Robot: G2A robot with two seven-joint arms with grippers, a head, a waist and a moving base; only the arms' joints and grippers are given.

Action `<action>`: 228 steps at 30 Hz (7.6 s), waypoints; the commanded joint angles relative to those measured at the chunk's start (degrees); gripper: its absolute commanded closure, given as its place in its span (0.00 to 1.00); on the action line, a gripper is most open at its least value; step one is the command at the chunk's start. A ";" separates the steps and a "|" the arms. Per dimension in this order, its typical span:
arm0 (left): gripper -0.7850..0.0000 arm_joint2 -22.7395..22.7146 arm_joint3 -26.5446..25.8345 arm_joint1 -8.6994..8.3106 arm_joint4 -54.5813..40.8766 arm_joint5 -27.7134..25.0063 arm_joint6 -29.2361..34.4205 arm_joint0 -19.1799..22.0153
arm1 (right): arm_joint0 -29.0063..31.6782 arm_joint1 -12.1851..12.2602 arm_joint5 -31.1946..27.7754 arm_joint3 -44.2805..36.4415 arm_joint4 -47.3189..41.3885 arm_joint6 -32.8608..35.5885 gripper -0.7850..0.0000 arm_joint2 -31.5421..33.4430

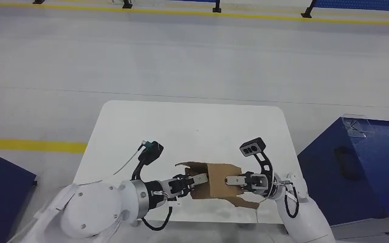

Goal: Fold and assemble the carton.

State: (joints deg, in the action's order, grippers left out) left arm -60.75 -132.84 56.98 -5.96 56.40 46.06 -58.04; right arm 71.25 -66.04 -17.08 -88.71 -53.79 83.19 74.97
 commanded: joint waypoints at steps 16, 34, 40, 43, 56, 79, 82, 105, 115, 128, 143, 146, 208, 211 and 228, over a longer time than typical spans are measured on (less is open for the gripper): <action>0.00 -7.06 -1.80 -0.35 -5.27 -2.10 -5.70 -2.22 | -1.14 -0.28 10.96 3.73 -8.78 -3.79 1.00 0.03; 0.00 -2.68 -1.34 -1.90 -0.47 -2.16 -2.11 -4.01 | 0.82 -0.07 23.79 2.13 -12.40 -1.29 1.00 -0.68; 0.00 -1.54 -0.72 -1.52 -1.69 -1.49 -4.29 -2.57 | 1.14 0.01 26.16 2.12 -12.26 -2.05 1.00 -0.92; 0.00 -3.81 -1.80 -1.33 -4.55 -2.82 -6.42 -3.53 | 1.14 0.01 26.16 2.12 -12.26 -2.05 1.00 -0.92; 0.00 -22.11 -1.80 -2.33 -8.63 -13.25 -9.75 -11.77 | 0.46 0.59 50.29 3.10 -27.32 -12.11 1.00 -2.90; 0.00 -9.63 -1.80 -3.61 2.25 -18.52 0.26 -8.10 | 0.85 7.84 53.36 -2.38 -35.02 -15.18 1.00 -9.85; 0.00 -8.05 -1.80 -3.45 1.99 -17.87 0.43 -7.40 | 0.38 8.58 52.42 -1.81 -34.59 -14.23 1.00 -10.62; 0.00 -7.51 -1.80 -2.97 0.55 -18.51 -3.76 -6.73 | -3.56 11.10 48.77 2.77 -34.26 -10.60 1.00 -14.09; 0.00 -5.34 -1.80 -2.79 0.35 -17.82 -3.20 -6.42 | -3.81 11.22 48.59 3.45 -34.57 -10.42 1.00 -14.43; 0.00 -6.01 -1.80 -3.14 -1.94 -19.22 2.40 -6.22 | -3.82 10.96 48.87 5.10 -36.18 -10.70 1.00 -13.37; 0.00 4.12 -1.80 -2.47 7.60 -10.08 -0.14 -2.93 | -2.55 10.71 48.07 2.90 -34.59 -9.90 1.00 -13.13; 0.00 4.67 -1.80 -2.27 7.57 -8.70 -0.86 -2.32 | -2.60 10.71 47.40 3.30 -33.51 -9.23 1.00 -12.59; 0.00 5.36 -0.87 1.90 -0.06 -17.10 -23.05 -7.77 | -0.21 7.31 44.62 1.15 -34.05 -10.34 1.00 -8.52; 0.00 5.35 -0.61 2.24 -0.87 -18.07 -24.26 -8.04 | 0.00 7.16 45.05 1.14 -34.10 -10.28 1.00 -8.48; 0.00 -1.31 -1.80 2.93 -3.40 -24.60 -26.78 -9.51 | -0.04 6.38 48.19 2.15 -38.33 -12.50 1.00 -6.29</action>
State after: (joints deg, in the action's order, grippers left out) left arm -60.11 -134.66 59.98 -8.65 32.72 19.44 -67.21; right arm 71.21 -59.64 30.48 -86.63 -91.58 70.84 68.51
